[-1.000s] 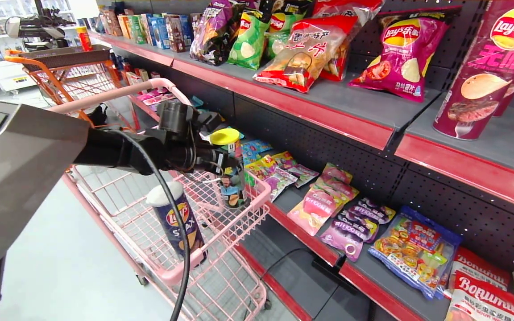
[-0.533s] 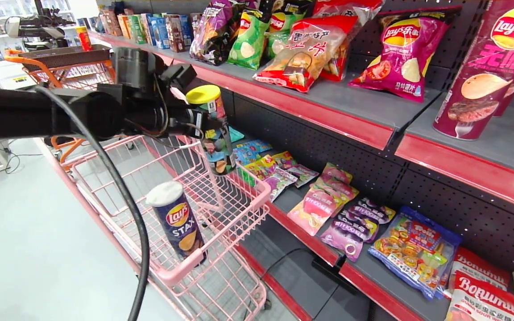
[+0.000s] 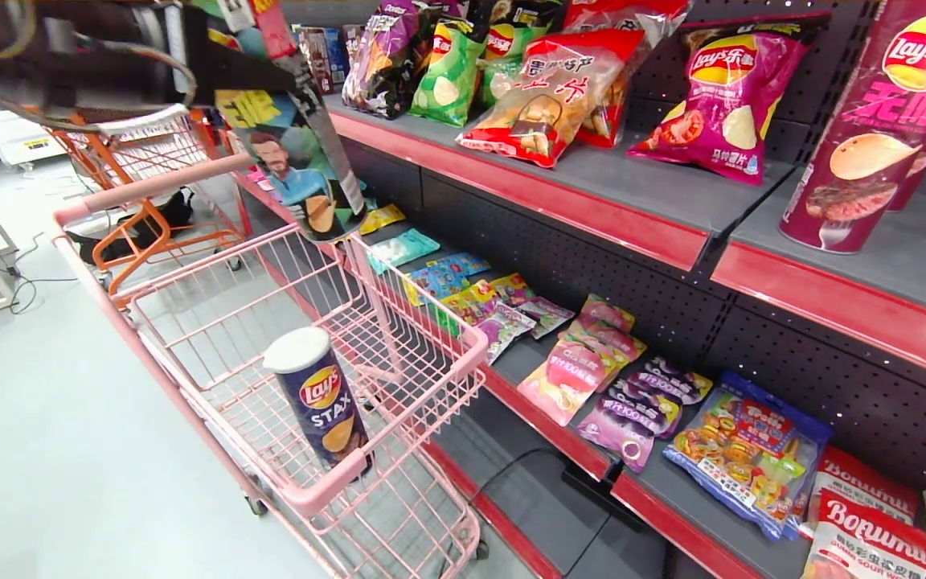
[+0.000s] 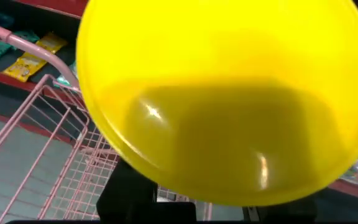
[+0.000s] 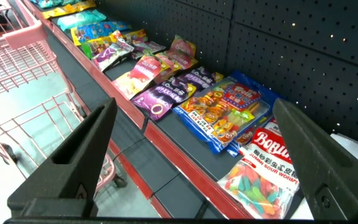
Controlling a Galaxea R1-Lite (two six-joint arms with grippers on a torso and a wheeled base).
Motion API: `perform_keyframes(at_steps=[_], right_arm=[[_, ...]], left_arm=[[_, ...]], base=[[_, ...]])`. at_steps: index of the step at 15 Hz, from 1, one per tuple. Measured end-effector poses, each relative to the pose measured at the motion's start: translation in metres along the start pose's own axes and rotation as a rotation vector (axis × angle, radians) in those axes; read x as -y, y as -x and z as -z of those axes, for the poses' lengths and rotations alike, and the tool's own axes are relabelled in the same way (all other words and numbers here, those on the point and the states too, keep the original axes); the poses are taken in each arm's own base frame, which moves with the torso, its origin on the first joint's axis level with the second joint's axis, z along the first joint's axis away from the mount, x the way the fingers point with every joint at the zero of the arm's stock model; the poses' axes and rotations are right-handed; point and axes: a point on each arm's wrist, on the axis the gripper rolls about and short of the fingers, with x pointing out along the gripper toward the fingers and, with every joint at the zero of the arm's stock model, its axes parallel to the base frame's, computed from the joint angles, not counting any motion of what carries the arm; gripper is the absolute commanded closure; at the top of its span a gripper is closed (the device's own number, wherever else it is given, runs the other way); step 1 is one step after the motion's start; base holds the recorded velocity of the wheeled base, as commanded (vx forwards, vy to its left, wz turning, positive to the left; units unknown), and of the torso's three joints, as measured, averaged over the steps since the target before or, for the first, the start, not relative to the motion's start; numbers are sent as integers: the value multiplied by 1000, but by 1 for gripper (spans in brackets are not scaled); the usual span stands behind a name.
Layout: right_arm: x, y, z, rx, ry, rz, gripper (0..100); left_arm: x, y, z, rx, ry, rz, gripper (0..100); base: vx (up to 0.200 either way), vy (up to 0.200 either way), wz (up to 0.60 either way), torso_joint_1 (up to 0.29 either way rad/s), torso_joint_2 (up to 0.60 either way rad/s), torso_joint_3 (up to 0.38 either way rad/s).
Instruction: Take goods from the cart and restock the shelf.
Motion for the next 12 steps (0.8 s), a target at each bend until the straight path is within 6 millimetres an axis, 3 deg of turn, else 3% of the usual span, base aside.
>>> perform_keyframes(at_steps=[3,6,8,12], right_arm=[[0,0,0,0,0,1,0],[0,0,0,0,1,1,0],[0,0,0,0,3,1,0],[0,0,-1,2,3,0,0]], left_arm=[[22,78,6,36,-4,-36,100],[38,138,45,26,-1,-82,100],[44,163,76,35,-3,-137,100],[47,186,118,152,-21,-276,100]], base=[[0,0,0,0,0,0],[0,0,0,0,0,0],[0,0,0,0,0,0],[0,0,0,76,-283,-202]])
